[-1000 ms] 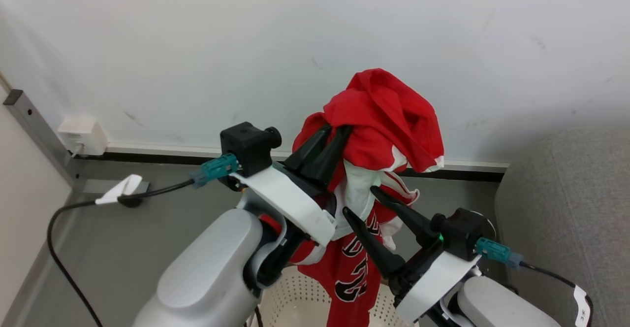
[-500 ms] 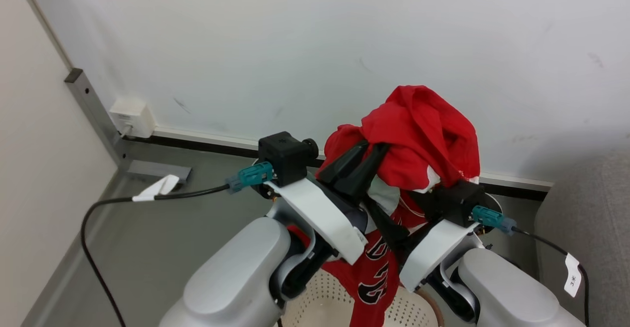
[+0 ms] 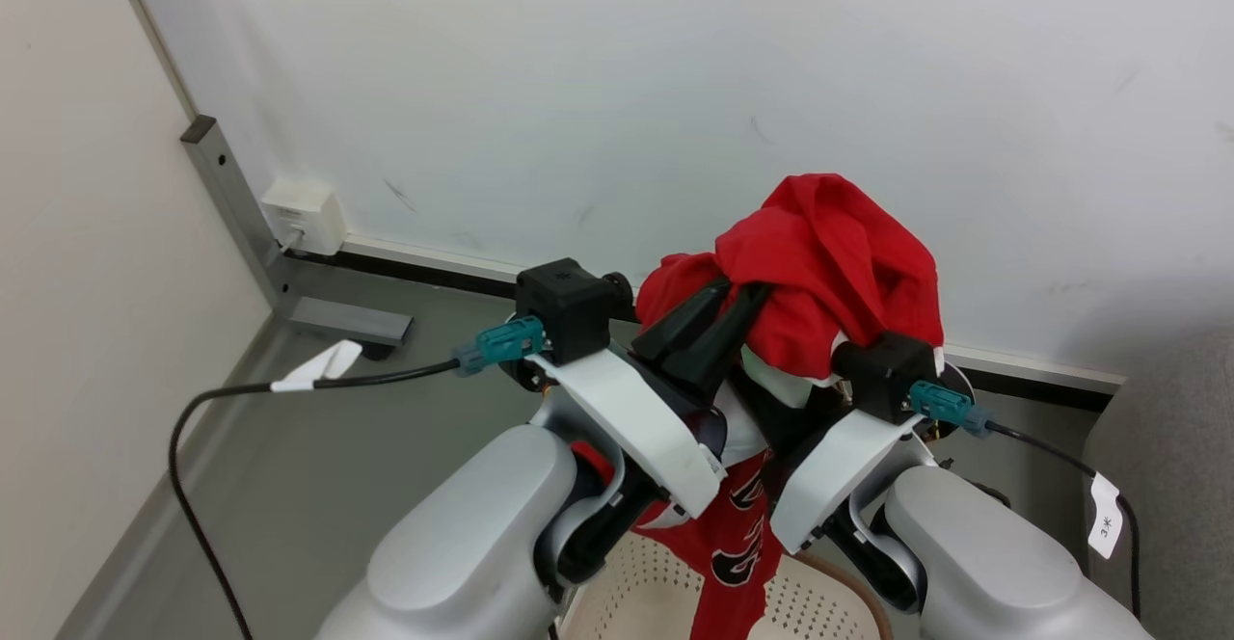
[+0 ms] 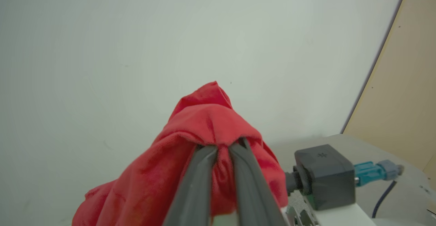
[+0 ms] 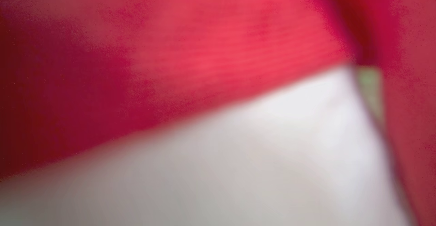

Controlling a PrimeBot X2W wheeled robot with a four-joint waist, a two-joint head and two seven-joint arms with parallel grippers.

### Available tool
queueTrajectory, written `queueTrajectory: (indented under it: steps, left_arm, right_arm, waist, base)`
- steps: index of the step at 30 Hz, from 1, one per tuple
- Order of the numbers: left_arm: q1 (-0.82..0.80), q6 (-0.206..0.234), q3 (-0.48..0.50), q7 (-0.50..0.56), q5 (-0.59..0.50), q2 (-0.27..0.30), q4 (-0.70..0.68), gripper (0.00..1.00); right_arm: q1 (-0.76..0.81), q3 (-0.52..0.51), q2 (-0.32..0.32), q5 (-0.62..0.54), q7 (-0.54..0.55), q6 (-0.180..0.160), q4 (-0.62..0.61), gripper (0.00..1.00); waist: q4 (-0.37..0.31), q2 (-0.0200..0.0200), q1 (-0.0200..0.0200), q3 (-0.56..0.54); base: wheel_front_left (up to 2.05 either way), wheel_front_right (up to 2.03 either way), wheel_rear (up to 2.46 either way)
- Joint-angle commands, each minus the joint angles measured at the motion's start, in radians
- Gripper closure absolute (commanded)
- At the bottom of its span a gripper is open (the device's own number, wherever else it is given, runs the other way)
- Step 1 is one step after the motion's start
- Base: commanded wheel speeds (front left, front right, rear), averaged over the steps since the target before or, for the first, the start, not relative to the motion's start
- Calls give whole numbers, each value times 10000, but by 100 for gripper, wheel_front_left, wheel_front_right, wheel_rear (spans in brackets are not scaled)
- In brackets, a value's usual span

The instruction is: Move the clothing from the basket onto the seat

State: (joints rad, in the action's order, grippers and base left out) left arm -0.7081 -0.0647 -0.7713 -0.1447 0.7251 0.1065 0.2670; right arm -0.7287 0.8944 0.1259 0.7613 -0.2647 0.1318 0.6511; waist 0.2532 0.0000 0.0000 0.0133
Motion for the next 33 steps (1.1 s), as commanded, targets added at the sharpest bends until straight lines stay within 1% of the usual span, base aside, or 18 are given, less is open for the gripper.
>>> queueTrajectory:
  steps: [1, 9, 15, 19, 20, 21, 22, 27, 33]
  left_arm:
    - [2, 13, 68, -82, 153, 70, 32, 100]
    - [247, 204, 247, -164, 213, 331, 258, 100]
    - [617, 277, 296, -202, 377, 535, 301, 100]
    - [881, 321, 324, -183, 481, 662, 213, 100]
    - [950, 326, 331, -169, 519, 696, 179, 83]
    - [1015, 359, 342, -148, 539, 743, 141, 57]
    - [1073, 386, 359, -127, 582, 784, 103, 0]
    - [1264, 496, 374, -100, 659, 905, -48, 0]
    - [1498, 626, 372, -162, 638, 1076, -281, 0]
  right_arm:
    - [-23, -12, 34, 76, 6, -21, -104, 100]
    - [216, -204, 259, -146, 2, -21, -862, 100]
    - [651, -450, 490, -327, 2, -22, -1328, 100]
    - [997, -492, 706, -473, 2, -22, -1862, 100]
    - [1075, -543, 787, -539, 2, -22, -1986, 100]
    - [1175, -613, 860, -611, 2, -22, -2113, 100]
    - [1270, -707, 917, -692, 2, -22, -2223, 100]
    - [1553, -1065, 1178, -978, 2, -22, -2597, 100]
    - [1918, -1564, 1549, -1371, 2, -22, -3189, 100]
  waist:
    - [-41, 0, 0, -6]
    - [-279, 0, 0, -3]
    - [-362, 0, 0, -92]
    - [-389, 0, 0, -175]
    - [-402, 0, 0, -198]
    - [-419, 0, 0, -220]
    - [-441, 0, 0, -240]
    - [-585, 0, 0, -309]
    - [-978, 0, 0, -392]
  base:
    - [0, 0, 0]
    - [0, 0, 0]
    - [0, 0, 0]
    - [0, 0, 0]
    - [0, 0, 0]
    - [0, 0, 0]
    - [0, 0, 0]
    - [0, 0, 0]
    - [0, 0, 0]
